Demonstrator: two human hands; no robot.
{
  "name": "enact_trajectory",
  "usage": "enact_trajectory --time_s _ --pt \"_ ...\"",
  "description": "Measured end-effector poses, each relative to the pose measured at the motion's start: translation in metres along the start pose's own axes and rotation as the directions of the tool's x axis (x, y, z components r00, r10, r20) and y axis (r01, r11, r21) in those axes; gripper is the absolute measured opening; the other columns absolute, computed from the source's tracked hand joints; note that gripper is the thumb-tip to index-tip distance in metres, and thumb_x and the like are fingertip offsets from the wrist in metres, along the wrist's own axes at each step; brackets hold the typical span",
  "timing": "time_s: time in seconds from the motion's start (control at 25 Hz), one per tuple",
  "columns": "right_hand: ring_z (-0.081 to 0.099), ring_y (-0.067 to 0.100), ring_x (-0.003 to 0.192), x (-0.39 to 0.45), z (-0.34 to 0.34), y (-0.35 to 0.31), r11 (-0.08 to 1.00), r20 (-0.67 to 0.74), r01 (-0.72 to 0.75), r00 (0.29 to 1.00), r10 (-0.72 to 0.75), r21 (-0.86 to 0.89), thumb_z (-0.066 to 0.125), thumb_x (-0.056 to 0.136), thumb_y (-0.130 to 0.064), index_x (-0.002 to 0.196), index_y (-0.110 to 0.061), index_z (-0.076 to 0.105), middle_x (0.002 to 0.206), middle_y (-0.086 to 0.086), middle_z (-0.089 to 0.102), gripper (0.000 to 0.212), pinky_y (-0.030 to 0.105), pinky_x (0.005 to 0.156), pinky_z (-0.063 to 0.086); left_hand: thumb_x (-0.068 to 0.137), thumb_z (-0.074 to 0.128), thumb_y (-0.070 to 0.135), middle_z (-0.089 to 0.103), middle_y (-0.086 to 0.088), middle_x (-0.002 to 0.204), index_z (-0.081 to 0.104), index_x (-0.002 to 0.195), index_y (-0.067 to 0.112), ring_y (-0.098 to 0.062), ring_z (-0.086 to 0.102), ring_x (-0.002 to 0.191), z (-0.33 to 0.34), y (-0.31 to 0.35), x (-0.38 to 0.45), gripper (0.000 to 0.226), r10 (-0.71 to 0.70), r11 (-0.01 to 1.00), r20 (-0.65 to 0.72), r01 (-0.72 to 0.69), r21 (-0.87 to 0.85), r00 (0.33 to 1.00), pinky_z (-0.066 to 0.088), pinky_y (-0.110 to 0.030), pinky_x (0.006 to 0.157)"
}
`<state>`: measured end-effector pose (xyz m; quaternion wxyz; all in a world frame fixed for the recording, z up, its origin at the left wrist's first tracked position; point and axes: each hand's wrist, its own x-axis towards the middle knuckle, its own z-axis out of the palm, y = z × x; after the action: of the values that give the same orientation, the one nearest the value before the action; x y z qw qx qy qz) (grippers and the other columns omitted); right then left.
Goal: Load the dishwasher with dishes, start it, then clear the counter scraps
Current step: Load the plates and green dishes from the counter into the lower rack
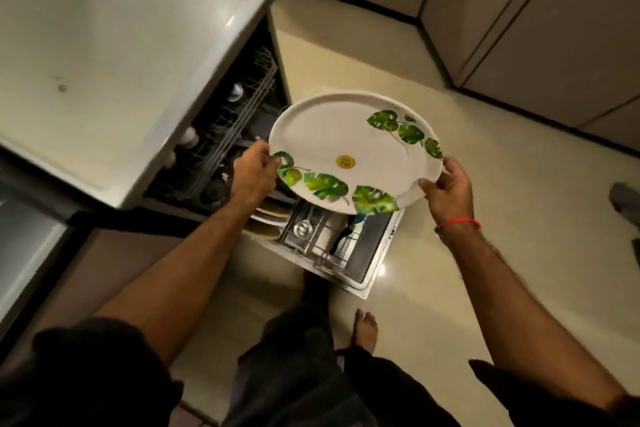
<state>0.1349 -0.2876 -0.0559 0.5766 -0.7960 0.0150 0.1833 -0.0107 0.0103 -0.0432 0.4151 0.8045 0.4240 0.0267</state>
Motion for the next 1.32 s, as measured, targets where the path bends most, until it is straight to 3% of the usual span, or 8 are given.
enact_trajectory --time_s 0.24,0.44,0.6,0.8,0.92,1.08,1.2,1.32 --pt "0.056 0.012 0.084 0.113 0.044 0.092 0.978 -0.232 -0.004 0.972 -0.046 -0.210 0.067 0.085 -0.003 0.105 -0.004 0.072 0.089 0.009 0.069 0.021 0.023 0.076 0.044 0.079 0.061 0.020 0.074 -0.010 0.092 0.069 0.099 0.017 -0.032 0.072 0.083 0.118 -0.027 0.172 0.022 0.063 0.994 0.029 -0.065 0.088 0.998 0.061 -0.044 0.074" --pt "0.054 -0.009 0.082 0.186 0.080 0.213 0.971 -0.318 0.035 0.942 -0.111 -0.236 0.061 0.080 -0.003 0.100 -0.003 0.075 0.088 -0.006 0.066 0.025 0.017 0.079 0.046 0.096 0.057 0.014 0.064 0.005 0.089 0.068 0.103 0.020 0.002 0.059 0.083 0.225 -0.081 0.231 0.015 -0.012 0.999 0.071 0.008 0.054 0.997 0.038 -0.002 0.068" --pt "0.054 -0.022 0.077 0.224 0.093 0.279 0.971 -0.323 0.058 0.937 -0.133 -0.233 0.057 0.076 0.003 0.099 -0.006 0.076 0.086 -0.016 0.063 0.031 0.014 0.079 0.048 0.090 0.053 0.026 0.070 -0.011 0.104 0.069 0.108 0.012 -0.024 0.074 0.076 0.288 -0.132 0.259 0.028 -0.132 0.990 0.101 0.136 -0.039 0.986 0.062 -0.039 0.061" --pt "0.053 -0.015 0.079 0.247 0.099 0.314 0.960 -0.288 -0.001 0.954 -0.083 -0.280 0.057 0.077 0.002 0.099 -0.010 0.077 0.087 -0.015 0.064 0.033 0.015 0.078 0.049 0.107 0.036 0.014 0.064 -0.014 0.118 0.056 0.125 0.008 -0.020 0.071 0.056 0.319 -0.138 0.268 0.027 -0.247 0.961 0.199 0.266 -0.078 0.948 0.055 -0.031 0.041" --pt "0.053 0.001 0.086 0.252 0.109 0.314 0.928 -0.162 -0.071 0.987 0.012 -0.367 0.061 0.082 0.003 0.107 -0.007 0.076 0.089 -0.010 0.063 0.030 0.008 0.075 0.045 0.108 0.035 0.019 0.062 -0.017 0.122 0.044 0.128 0.012 -0.032 0.075 0.076 0.321 -0.134 0.277 0.023 -0.264 0.947 0.234 0.298 -0.125 0.936 0.061 -0.043 0.051" --pt "0.060 0.007 0.101 0.241 0.118 0.327 0.892 -0.015 -0.033 0.999 0.030 -0.450 0.063 0.090 -0.005 0.116 -0.014 0.073 0.100 -0.011 0.066 0.029 0.027 0.102 0.047 0.105 0.044 0.013 0.058 -0.012 0.126 0.042 0.134 0.019 -0.035 0.069 0.099 0.319 -0.138 0.283 0.030 -0.259 0.955 0.137 0.275 -0.109 0.956 0.060 -0.038 0.050" --pt "0.063 0.008 0.107 0.237 0.119 0.332 0.938 -0.047 -0.045 0.998 0.030 -0.343 0.060 0.091 -0.003 0.126 -0.016 0.066 0.112 -0.011 0.066 0.038 0.021 0.101 0.048 0.095 0.050 -0.002 0.053 -0.005 0.137 0.031 0.151 0.021 -0.019 0.059 0.115 0.320 -0.142 0.275 0.063 -0.046 0.998 0.054 0.044 0.037 0.997 0.063 -0.032 0.075" --pt "0.062 0.013 0.112 0.239 0.119 0.328 0.944 -0.058 -0.052 0.998 0.035 -0.324 0.058 0.090 -0.004 0.130 -0.017 0.063 0.119 -0.008 0.066 0.042 0.021 0.101 0.048 0.093 0.051 -0.004 0.048 -0.006 0.147 0.024 0.157 0.020 -0.019 0.051 0.131 0.324 -0.147 0.264 0.074 -0.011 0.999 0.048 0.008 0.048 0.999 0.053 -0.033 0.102"
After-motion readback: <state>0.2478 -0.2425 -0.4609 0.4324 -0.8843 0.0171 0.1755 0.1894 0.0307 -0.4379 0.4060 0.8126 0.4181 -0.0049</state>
